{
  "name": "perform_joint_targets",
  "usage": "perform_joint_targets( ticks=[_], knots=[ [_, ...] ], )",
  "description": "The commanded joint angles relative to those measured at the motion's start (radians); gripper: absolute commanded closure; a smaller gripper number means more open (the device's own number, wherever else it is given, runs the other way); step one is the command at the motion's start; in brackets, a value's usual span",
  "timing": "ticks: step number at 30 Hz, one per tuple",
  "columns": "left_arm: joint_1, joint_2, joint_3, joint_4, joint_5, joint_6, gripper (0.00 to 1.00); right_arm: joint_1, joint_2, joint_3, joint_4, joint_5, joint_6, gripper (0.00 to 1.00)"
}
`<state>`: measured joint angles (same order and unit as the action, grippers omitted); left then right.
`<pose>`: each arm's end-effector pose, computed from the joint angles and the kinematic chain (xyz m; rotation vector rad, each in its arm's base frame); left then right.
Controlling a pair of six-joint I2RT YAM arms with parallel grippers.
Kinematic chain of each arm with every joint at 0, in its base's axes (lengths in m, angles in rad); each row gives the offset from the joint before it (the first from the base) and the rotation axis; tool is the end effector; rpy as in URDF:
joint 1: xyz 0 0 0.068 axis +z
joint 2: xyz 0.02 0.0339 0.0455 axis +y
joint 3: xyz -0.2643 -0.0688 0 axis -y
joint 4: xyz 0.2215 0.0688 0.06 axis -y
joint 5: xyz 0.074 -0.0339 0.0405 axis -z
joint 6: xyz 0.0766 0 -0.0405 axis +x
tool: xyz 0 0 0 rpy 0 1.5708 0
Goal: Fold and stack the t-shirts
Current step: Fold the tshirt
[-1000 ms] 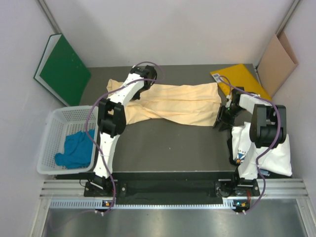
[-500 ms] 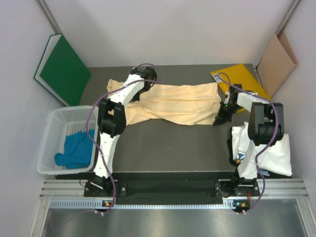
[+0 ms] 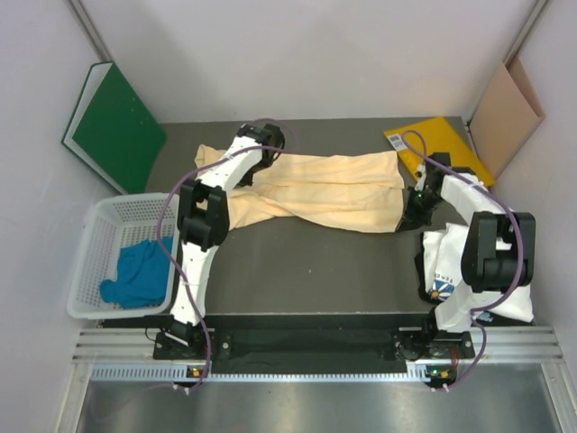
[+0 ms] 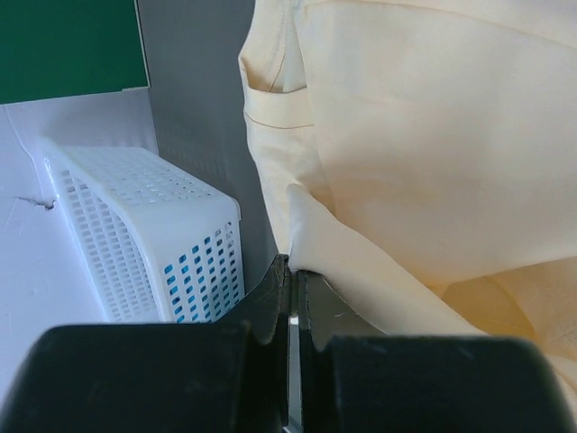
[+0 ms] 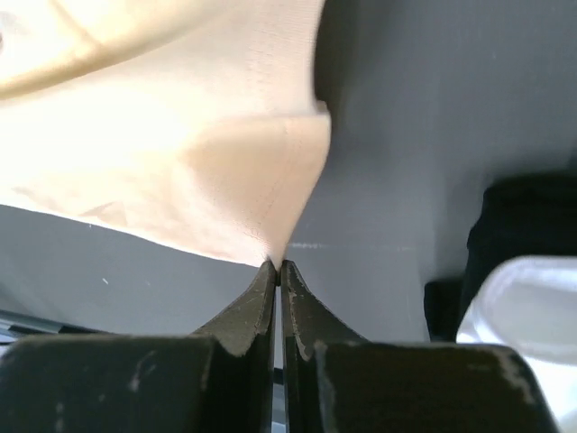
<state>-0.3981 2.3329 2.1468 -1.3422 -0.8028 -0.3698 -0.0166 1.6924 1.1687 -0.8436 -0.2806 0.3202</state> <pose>0.4239 -0.1185 0.1956 0.0135 2.6229 1.0113 0.3040 0.0162 0.1725 0.4524 2.9145 0.4572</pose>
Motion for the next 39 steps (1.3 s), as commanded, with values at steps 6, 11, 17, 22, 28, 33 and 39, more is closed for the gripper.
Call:
perform_joint_targets(
  ticks=[6, 11, 17, 22, 28, 33, 39],
  knots=[
    [0.015, -0.047, 0.018, 0.041, -0.084, 0.022, 1.0, 0.003, 0.016, 0.149, -0.052, 0.032, -0.02, 1.0],
    [0.022, -0.056, 0.039, 0.106, -0.127, 0.051, 1.0, -0.014, 0.104, 0.296, -0.043, 0.027, -0.018, 1.0],
    [0.021, -0.049, 0.051, 0.155, -0.145, 0.095, 1.0, -0.017, 0.251, 0.474, -0.04, 0.029, -0.021, 1.0],
    [0.022, -0.047, 0.042, 0.199, -0.136, 0.124, 1.0, -0.016, 0.377, 0.607, -0.032, 0.047, -0.02, 1.0],
    [0.021, -0.049, 0.022, 0.245, -0.136, 0.169, 1.0, -0.016, 0.469, 0.706, -0.012, 0.082, -0.018, 1.0],
    [0.019, -0.055, 0.013, 0.285, -0.142, 0.187, 1.0, -0.019, 0.524, 0.752, 0.001, 0.115, -0.026, 1.0],
    [0.019, -0.069, -0.027, 0.426, -0.157, 0.241, 1.0, -0.013, 0.489, 0.747, 0.07, 0.104, 0.006, 0.28]
  ],
)
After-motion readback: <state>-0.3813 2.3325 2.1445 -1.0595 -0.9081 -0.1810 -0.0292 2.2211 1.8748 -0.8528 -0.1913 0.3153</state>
